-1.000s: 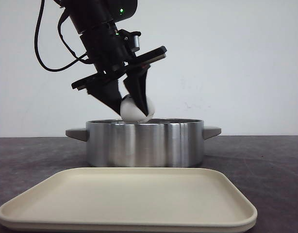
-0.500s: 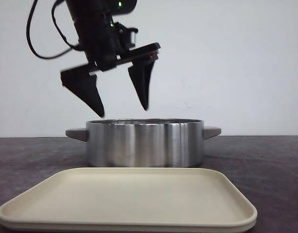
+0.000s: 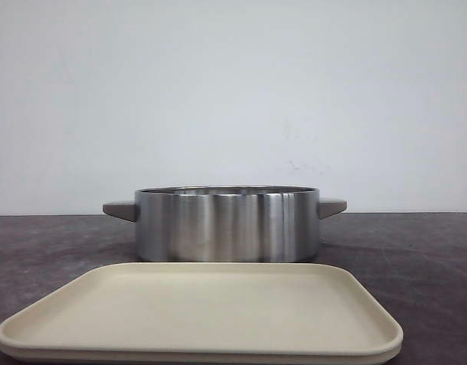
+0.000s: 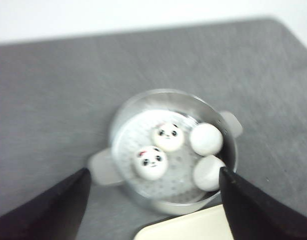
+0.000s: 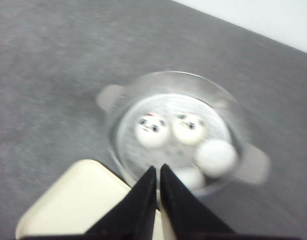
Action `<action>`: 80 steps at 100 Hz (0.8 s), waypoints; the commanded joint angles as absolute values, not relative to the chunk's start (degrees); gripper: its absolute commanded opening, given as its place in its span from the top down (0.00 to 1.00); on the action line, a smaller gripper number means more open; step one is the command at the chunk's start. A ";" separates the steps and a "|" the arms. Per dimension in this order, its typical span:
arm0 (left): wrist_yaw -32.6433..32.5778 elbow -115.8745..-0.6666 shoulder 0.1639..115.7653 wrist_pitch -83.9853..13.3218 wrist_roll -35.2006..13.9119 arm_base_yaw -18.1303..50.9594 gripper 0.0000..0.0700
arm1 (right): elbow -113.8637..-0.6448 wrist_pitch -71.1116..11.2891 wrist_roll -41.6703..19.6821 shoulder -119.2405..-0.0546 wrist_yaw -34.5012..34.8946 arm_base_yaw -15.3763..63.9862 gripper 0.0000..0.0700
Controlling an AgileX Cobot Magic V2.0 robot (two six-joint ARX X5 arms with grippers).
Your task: Steam buns
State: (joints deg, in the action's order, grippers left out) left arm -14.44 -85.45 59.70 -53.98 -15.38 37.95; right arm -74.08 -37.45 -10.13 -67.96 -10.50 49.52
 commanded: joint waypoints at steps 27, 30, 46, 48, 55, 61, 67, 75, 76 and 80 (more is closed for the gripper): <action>-18.72 -85.69 42.50 -65.19 -14.94 38.57 1.00 | -65.41 -6.90 -8.56 -68.84 -10.79 56.14 0.99; -18.98 -85.43 41.65 -65.14 -14.83 38.57 1.00 | -65.41 -6.04 -8.54 -68.84 -10.83 56.38 0.99; -19.09 -85.14 40.38 -65.39 -14.81 38.59 1.00 | -65.41 -4.78 -8.54 -68.82 -10.79 56.88 0.99; -19.09 -85.14 40.38 -65.49 -14.81 38.59 1.00 | -65.41 -4.84 -8.56 -68.82 -10.79 56.88 0.99; -19.09 -85.14 40.40 -65.84 -14.81 38.59 1.00 | -65.41 -4.69 -8.58 -68.82 -10.55 56.88 0.99; -19.07 -85.14 40.40 -66.24 -14.83 38.59 1.00 | -65.41 -4.32 -8.56 -68.82 -10.57 56.88 0.99; -19.07 -85.14 40.38 -66.54 -14.83 38.59 1.00 | -65.41 -4.25 -8.56 -68.82 -10.52 56.90 0.99; -19.07 -85.14 40.36 -66.65 -14.81 38.59 1.00 | -65.41 -4.27 -8.56 -68.82 -10.55 56.93 0.99; -19.07 -85.14 40.36 -66.65 -14.83 38.59 1.00 | -65.41 -4.27 -8.56 -68.82 -10.55 56.93 0.99; -19.07 -85.14 40.36 -66.65 -14.83 38.59 1.00 | -65.41 -4.27 -8.56 -68.82 -10.55 56.93 0.99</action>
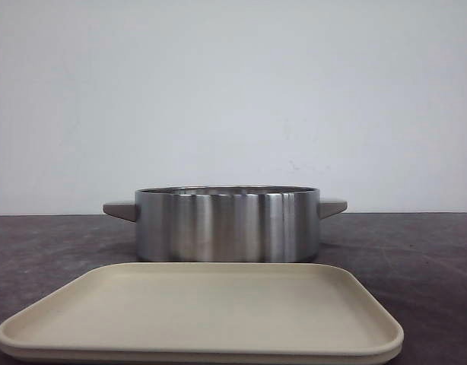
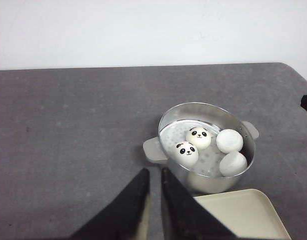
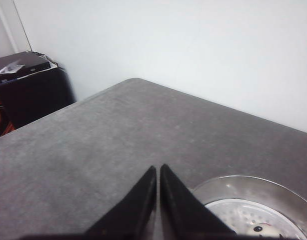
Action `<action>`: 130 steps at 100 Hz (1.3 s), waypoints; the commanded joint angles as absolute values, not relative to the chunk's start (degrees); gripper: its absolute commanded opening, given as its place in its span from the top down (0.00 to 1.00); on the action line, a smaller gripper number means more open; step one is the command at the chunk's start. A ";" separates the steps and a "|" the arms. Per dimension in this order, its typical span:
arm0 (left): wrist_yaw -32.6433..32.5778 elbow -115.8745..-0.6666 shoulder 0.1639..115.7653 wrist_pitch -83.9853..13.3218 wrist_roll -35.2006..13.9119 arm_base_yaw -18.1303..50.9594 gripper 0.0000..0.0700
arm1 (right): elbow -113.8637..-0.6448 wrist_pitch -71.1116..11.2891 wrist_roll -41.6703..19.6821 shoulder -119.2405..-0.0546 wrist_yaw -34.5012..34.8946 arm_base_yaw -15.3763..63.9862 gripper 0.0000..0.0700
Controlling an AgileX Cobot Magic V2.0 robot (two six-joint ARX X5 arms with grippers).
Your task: Steam buns
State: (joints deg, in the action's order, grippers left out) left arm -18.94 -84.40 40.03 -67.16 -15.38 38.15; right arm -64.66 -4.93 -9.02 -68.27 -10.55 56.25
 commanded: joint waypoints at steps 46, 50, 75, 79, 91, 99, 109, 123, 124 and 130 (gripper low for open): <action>-19.07 -85.17 40.36 -65.84 -14.81 38.59 1.00 | -65.41 -4.25 -8.56 -68.82 -10.57 56.88 0.99; -19.07 -85.17 40.36 -65.84 -14.81 38.59 1.00 | -65.41 -4.27 -8.56 -68.82 -10.57 56.88 0.99; -19.07 -85.17 40.36 -65.84 -14.81 38.59 1.00 | -65.41 -2.81 -8.56 -68.77 -10.41 56.93 0.99; -19.07 -85.17 40.36 -65.82 -14.81 38.59 1.00 | -65.41 -2.79 -8.56 -68.55 -10.39 56.93 0.99; -19.07 -85.17 40.38 -65.84 -14.81 38.59 1.00 | -65.41 -2.59 -8.56 -67.79 -10.35 56.88 0.99; -19.07 -85.17 40.36 -65.84 -14.81 38.59 1.00 | -65.41 -2.57 -8.56 -67.57 -10.41 56.88 0.99; -19.07 -85.17 40.36 -65.82 -14.81 38.59 1.00 | -65.41 -5.06 -8.54 -66.72 -13.23 55.40 0.99; -19.07 -85.17 40.38 -65.84 -14.81 38.59 1.00 | -64.34 -11.97 -6.42 -62.83 -17.98 50.02 0.99; -19.07 -85.17 40.38 -65.84 -14.81 38.59 1.00 | -64.14 -12.34 -6.00 -62.41 -18.20 49.58 0.99; -19.07 -85.17 40.36 -65.84 -14.81 38.59 1.00 | -62.41 -13.87 -3.46 -59.53 -18.41 46.87 0.99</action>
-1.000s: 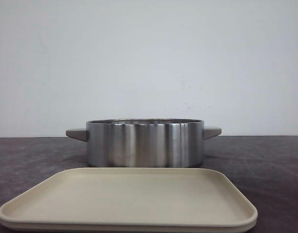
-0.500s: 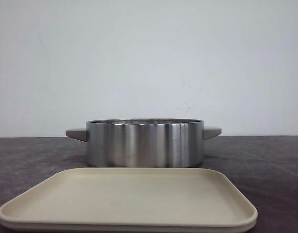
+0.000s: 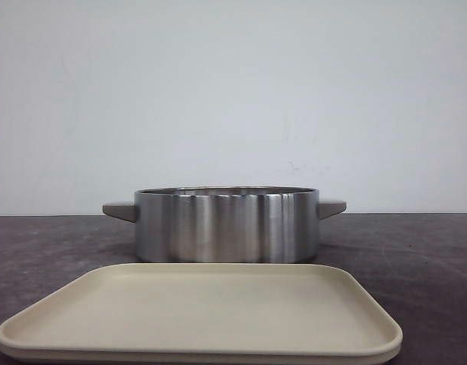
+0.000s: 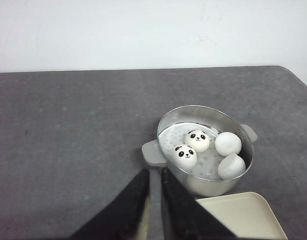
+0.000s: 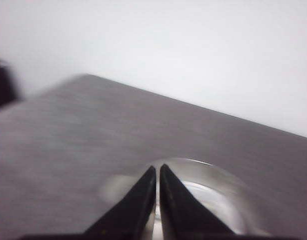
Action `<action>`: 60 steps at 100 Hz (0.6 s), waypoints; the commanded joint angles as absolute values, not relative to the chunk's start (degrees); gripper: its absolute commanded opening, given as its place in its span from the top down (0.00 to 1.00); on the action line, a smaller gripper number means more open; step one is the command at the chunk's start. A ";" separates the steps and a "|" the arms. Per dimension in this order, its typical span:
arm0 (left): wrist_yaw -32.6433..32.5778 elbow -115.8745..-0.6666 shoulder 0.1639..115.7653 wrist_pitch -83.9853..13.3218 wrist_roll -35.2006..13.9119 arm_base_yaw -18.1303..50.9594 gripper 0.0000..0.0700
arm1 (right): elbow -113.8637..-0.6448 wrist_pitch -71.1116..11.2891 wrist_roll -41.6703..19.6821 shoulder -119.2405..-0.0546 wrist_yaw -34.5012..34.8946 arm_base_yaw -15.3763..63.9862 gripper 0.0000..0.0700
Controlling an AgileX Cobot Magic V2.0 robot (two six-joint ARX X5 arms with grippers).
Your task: Steam buns
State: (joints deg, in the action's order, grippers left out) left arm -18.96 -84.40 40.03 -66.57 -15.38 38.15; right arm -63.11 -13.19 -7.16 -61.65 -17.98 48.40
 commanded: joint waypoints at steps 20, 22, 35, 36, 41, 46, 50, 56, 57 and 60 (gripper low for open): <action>-19.07 -85.17 40.36 -65.84 -14.81 38.59 1.00 | -49.74 -10.72 0.60 -46.17 -12.08 36.34 0.99; -19.07 -85.17 40.36 -65.82 -14.81 38.59 1.00 | -48.14 -10.11 0.67 -44.86 -11.00 34.98 0.99; -19.07 -85.17 40.36 -65.82 -14.81 38.59 1.00 | -37.28 -6.48 0.69 -36.21 -3.27 24.56 0.99; -19.07 -85.17 40.36 -65.84 -14.83 38.59 1.00 | -36.40 -6.20 0.69 -35.55 -2.52 23.68 0.99; -19.07 -85.17 40.36 -65.84 -14.81 38.59 1.00 | -32.34 -5.52 0.71 -32.05 1.54 19.33 0.99; -19.07 -85.17 40.36 -65.84 -14.81 38.59 1.00 | -28.53 -5.80 0.71 -28.25 5.80 15.18 0.99; -19.07 -85.17 40.36 -65.84 -14.81 38.59 1.00 | -25.50 -5.82 0.69 -25.08 8.49 12.08 0.99; -19.07 -85.17 40.36 -65.84 -14.81 38.59 1.00 | -21.12 -5.82 0.67 -20.18 10.31 7.88 0.99; -19.07 -85.17 40.36 -65.82 -14.81 38.59 1.00 | -20.40 -5.82 0.67 -19.38 10.46 7.27 0.99; -19.07 -85.17 40.36 -65.84 -14.81 38.59 1.00 | -17.89 -5.85 0.67 -16.49 10.55 5.21 0.99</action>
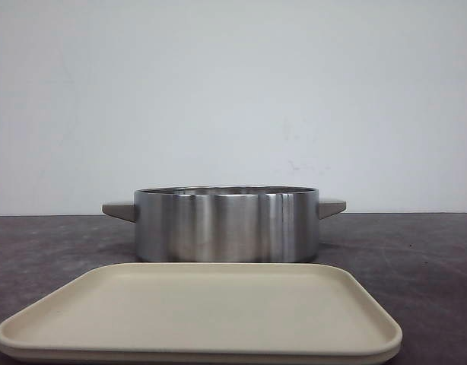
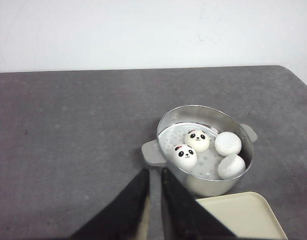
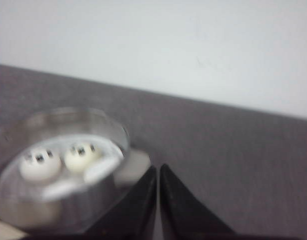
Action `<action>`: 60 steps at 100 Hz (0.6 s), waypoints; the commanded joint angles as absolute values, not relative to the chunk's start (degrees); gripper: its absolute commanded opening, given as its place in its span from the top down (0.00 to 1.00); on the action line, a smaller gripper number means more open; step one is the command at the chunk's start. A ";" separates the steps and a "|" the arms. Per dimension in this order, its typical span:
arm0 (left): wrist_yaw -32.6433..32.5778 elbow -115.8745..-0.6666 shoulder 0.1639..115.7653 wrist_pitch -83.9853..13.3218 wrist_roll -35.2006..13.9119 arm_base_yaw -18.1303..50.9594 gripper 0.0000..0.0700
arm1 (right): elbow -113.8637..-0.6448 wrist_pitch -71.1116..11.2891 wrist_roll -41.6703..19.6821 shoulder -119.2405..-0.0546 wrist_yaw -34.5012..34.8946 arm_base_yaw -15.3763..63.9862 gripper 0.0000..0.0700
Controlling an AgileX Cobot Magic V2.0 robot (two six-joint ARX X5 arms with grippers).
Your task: Steam buns
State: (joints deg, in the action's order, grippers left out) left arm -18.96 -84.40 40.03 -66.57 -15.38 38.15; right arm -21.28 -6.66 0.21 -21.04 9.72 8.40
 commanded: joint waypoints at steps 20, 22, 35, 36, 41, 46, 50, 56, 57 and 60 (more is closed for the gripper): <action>-19.07 -85.17 40.36 -65.84 -14.81 38.59 1.00 | -5.56 -6.26 0.38 -1.96 10.33 -1.96 0.99; -19.07 -85.17 40.36 -65.84 -14.81 38.59 1.00 | -4.82 -6.28 0.38 -1.23 10.33 -2.20 0.99; -19.07 -85.17 40.36 -65.84 -14.81 38.59 1.00 | -0.93 -6.74 0.38 -0.21 10.50 -2.85 0.99; -19.07 -85.17 40.36 -65.87 -14.81 38.59 1.00 | -0.84 -7.16 0.40 -0.21 10.50 -2.85 0.99; -19.07 -85.17 40.36 -65.87 -14.81 38.59 1.00 | -0.69 -9.13 0.40 -0.21 10.37 -2.87 0.99; -19.07 -85.17 40.36 -65.84 -14.81 38.59 1.00 | -0.69 -9.69 0.45 -0.21 9.26 -2.94 0.99; -19.07 -85.17 40.36 -65.82 -14.81 38.59 1.00 | -0.69 -9.91 0.51 -0.21 6.44 -2.92 0.99; -19.07 -85.17 40.36 -65.84 -14.81 38.59 1.00 | -0.69 -10.13 0.51 -0.21 3.09 -2.94 0.99; -19.07 -85.17 40.36 -65.87 -14.81 38.59 1.00 | -0.69 -10.20 0.49 -0.21 2.61 -2.94 0.99; -19.07 -85.17 40.36 -65.84 -14.81 38.59 1.00 | -0.69 -10.31 0.51 -0.21 1.08 -2.94 0.99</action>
State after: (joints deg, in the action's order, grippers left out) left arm -18.96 -84.40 40.03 -66.52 -15.38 38.15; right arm -0.84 -9.74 0.21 -0.25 3.92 -2.74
